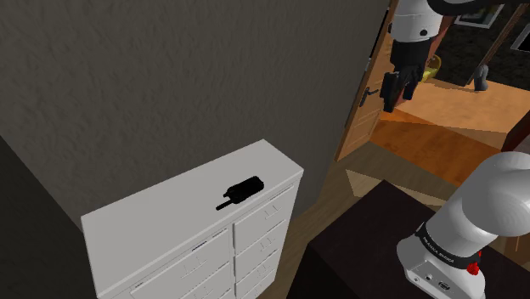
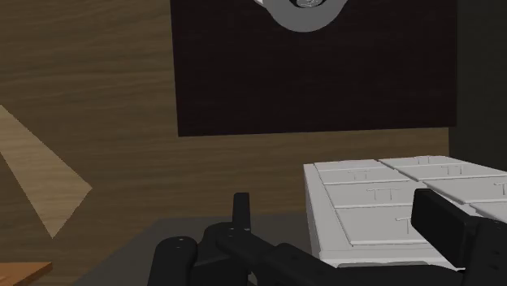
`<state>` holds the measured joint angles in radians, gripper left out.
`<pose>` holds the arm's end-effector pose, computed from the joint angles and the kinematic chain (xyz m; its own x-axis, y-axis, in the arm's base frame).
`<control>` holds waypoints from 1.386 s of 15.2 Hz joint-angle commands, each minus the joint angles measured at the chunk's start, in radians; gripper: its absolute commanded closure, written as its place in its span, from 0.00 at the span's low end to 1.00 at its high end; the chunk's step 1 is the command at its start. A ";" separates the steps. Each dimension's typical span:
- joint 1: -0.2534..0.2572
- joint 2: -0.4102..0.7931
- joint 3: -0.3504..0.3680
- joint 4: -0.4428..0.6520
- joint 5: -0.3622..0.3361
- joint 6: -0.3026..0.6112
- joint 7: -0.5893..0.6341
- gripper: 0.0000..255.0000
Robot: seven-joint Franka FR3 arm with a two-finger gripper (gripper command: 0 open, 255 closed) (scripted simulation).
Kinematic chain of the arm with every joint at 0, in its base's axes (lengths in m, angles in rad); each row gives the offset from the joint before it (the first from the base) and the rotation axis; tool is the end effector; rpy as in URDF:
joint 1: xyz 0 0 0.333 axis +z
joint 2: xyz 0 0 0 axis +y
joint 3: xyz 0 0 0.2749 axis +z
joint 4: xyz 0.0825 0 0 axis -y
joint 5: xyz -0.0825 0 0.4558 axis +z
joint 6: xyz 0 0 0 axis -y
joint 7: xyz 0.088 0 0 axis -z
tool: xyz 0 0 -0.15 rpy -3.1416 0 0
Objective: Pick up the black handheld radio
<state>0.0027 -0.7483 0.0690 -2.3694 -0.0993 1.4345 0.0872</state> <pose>0.3916 0.0122 0.4872 0.9835 -0.0559 -0.1718 -0.0280 -0.9865 0.1612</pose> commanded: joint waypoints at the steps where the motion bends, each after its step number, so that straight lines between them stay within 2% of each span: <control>1: 0.000 0.000 0.000 0.000 0.000 0.000 0.000 0.00; 6: -0.003 -0.005 0.105 -0.096 0.112 0.098 0.228 0.00; 11: -0.007 0.043 0.220 -0.154 0.219 0.224 0.451 0.00; 16: -0.020 0.147 0.339 -0.170 0.302 0.373 0.670 0.00; 21: -0.056 0.302 0.461 -0.142 0.339 0.535 0.893 0.00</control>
<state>-0.0442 -0.4814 0.5052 -2.5207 0.2353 1.9342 0.9292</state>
